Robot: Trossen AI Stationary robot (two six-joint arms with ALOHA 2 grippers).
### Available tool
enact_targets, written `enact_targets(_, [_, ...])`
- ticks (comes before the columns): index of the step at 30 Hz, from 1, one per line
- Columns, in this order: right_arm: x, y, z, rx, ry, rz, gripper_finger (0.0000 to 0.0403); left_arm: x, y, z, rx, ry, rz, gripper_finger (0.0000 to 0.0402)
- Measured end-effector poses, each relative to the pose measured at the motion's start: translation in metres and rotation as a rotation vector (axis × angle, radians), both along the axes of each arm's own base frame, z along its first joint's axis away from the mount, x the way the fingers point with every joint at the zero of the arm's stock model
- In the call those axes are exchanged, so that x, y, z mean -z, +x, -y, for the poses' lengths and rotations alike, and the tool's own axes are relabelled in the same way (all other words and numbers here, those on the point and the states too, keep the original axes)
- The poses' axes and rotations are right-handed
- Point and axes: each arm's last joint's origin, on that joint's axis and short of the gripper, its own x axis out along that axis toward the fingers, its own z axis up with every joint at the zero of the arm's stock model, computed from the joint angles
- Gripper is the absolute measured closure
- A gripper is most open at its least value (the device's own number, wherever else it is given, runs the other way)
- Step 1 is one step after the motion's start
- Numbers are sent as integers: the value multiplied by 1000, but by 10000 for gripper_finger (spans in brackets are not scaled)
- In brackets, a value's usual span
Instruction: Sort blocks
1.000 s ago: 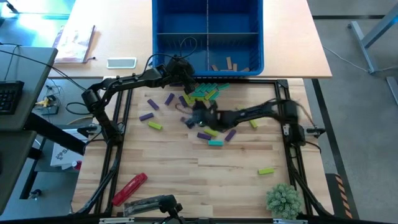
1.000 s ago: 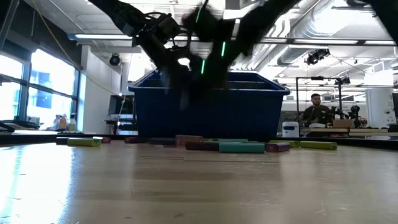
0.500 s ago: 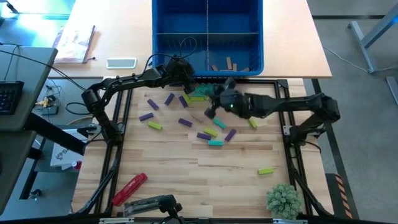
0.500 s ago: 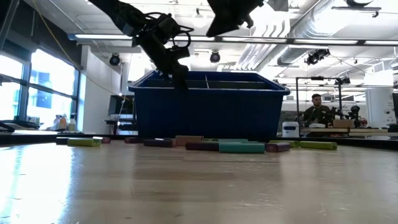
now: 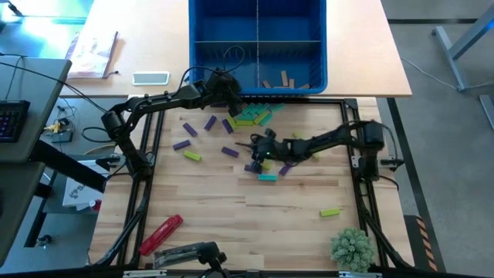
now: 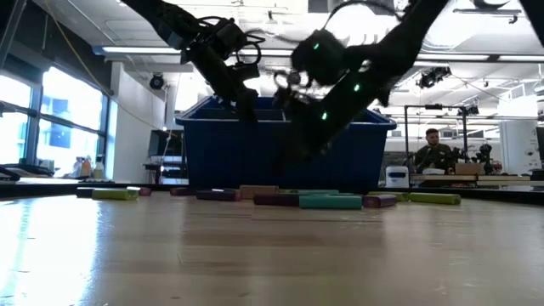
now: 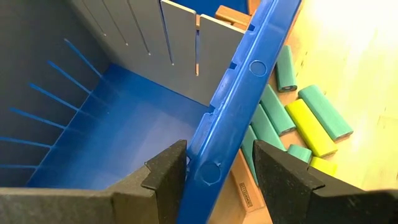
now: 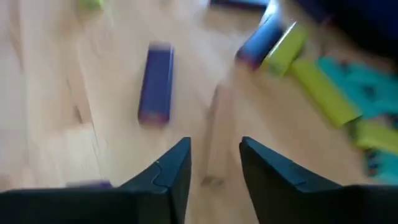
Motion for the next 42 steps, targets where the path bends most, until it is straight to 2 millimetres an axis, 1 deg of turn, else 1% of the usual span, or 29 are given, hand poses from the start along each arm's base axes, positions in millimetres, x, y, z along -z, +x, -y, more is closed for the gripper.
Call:
enact_targets(3, [13, 14, 6, -3, -6, -4, 265, 0, 0, 0, -2, 2, -1, 238])
enact_targets(5, [24, 16, 13, 15, -5, -32, 263, 0, 0, 0, -2, 2, 0, 238])
enact_targets(8, [30, 19, 19, 21, 8, -48, 263, 0, 0, 0, -2, 2, 0, 238])
enact_targets(14, [35, 16, 28, 29, 48, -58, 266, 0, 0, 0, -2, 2, 0, 238])
enact_targets(16, [36, 15, 30, 15, 50, -72, 275, 0, 0, 0, -2, 2, 0, 238])
enact_targets(21, [36, 14, 32, -28, 60, -90, 315, 0, 0, 0, -2, 2, 0, 238])
enact_targets(23, [35, 14, 32, -32, 54, -91, 316, 0, 0, 0, -2, 2, 0, 238])
enact_targets(25, [29, 13, 29, -38, 56, -91, 316, 0, 0, 0, -2, 2, 0, 238])
enact_targets(26, [23, 12, 26, -44, 55, -88, 316, 0, 0, 0, -2, 2, 0, 238])
enact_targets(28, [1, 10, 18, -71, 31, -57, 316, 0, 0, 0, -2, 3, 0, 238])
enact_targets(31, [-47, 1, 8, -92, -50, -2, 316, 0, 0, 0, -2, 3, 0, 238])
enact_targets(35, [-109, -30, 10, -20, -166, 26, 316, 0, 0, 0, 0, 2, 1, 238])
enact_targets(37, [-140, -49, 13, 44, -214, 82, 316, 0, 0, 0, -1, 2, 0, 238])
enact_targets(38, [-153, -58, 14, 69, -231, 106, 316, 0, 0, 0, 0, 2, 1, 238])
enact_targets(40, [-170, -71, 19, 109, -249, 146, 316, 0, 0, 0, 0, 2, 1, 238])
enact_targets(42, [-180, -81, 31, 163, -256, 169, 316, 0, 0, 0, 0, 1, 1, 238])
